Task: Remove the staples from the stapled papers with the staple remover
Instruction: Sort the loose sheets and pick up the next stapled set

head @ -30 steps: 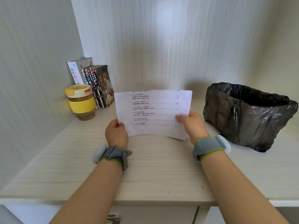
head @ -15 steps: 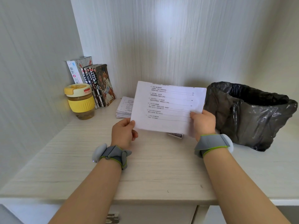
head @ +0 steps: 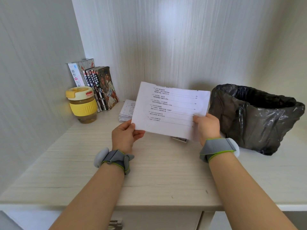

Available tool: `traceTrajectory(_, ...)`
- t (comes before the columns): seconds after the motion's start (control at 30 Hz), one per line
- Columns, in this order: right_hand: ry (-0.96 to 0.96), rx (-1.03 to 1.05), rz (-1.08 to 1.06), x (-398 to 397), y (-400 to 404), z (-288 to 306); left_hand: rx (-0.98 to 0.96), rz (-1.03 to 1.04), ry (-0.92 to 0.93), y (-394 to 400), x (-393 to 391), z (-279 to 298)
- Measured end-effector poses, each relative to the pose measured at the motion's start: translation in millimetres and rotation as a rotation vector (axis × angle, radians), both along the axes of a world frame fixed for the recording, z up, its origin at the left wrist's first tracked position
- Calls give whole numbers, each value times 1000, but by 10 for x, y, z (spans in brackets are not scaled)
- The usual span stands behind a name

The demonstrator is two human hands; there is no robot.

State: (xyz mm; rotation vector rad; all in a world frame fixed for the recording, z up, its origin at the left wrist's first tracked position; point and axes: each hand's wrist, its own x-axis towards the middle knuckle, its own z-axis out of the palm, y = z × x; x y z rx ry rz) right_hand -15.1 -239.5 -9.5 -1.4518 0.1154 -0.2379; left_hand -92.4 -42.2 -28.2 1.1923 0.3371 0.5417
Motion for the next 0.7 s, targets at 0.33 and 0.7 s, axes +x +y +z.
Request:
traceTrajectory(0.33,-48,-175,-82,35,-55,1,34,-28,61,45,22,-27)
traceTrajectory(0.7,-92,-395,11,-39,-38,42,-96,-344,68,-41,-14,-20)
